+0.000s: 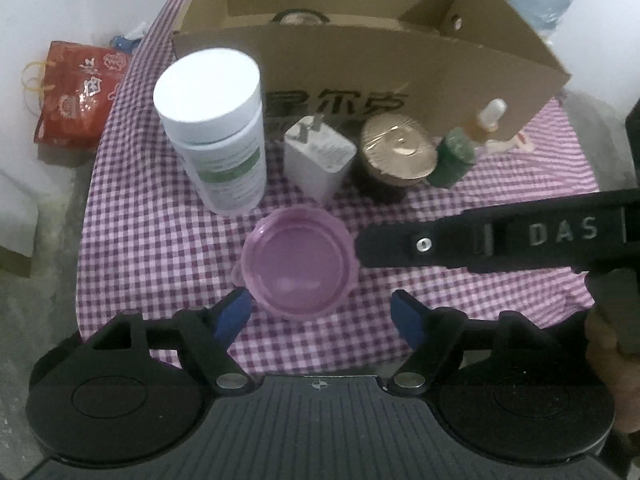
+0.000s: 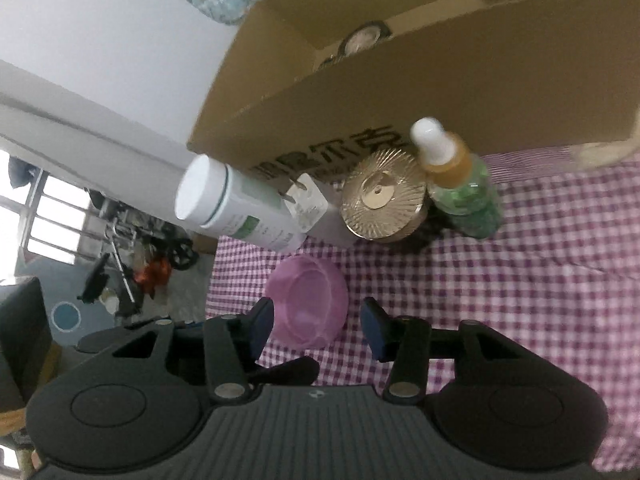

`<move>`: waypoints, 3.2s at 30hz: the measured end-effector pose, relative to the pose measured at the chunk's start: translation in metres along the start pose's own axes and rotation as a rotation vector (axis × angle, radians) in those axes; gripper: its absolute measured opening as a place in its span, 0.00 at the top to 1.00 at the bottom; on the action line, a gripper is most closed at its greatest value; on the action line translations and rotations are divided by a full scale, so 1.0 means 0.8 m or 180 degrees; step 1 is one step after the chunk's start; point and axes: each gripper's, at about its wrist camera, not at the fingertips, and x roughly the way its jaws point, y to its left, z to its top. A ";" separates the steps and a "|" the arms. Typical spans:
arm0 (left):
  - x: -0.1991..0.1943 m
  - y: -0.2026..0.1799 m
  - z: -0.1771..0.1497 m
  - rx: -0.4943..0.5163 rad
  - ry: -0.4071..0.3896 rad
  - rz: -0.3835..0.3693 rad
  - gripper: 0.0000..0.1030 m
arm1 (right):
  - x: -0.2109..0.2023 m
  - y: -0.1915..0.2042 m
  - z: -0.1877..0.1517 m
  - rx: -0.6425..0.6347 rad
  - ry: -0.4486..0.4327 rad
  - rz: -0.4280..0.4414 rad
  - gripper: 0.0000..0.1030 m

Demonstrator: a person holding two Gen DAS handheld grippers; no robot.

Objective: Organize rigid objects
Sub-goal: 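Move the right gripper to the pink lid and grasp its rim, then lift the pink lid with the right gripper and carry it into the box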

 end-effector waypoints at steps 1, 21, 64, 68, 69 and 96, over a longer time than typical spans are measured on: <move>0.004 0.001 0.002 0.0003 0.0008 -0.0003 0.25 | 0.005 0.001 0.001 -0.0012 0.0024 -0.0022 0.51; 0.019 -0.030 -0.005 0.0323 -0.0028 -0.0198 0.24 | 0.002 -0.025 -0.014 0.0041 0.0060 -0.0310 0.74; 0.038 -0.129 -0.023 0.0986 0.0058 -0.0155 0.31 | -0.075 -0.097 -0.058 0.0717 -0.0251 -0.0426 0.74; 0.028 -0.136 -0.025 0.1032 -0.0001 -0.0178 0.31 | -0.079 -0.094 -0.062 0.0728 -0.0257 -0.0417 0.74; 0.026 -0.138 -0.026 0.1042 -0.0017 -0.0178 0.31 | -0.081 -0.092 -0.063 0.0720 -0.0273 -0.0426 0.74; -0.126 -0.179 -0.005 0.1193 -0.1029 -0.0475 0.31 | -0.232 0.019 -0.067 0.0053 -0.1269 -0.0553 0.75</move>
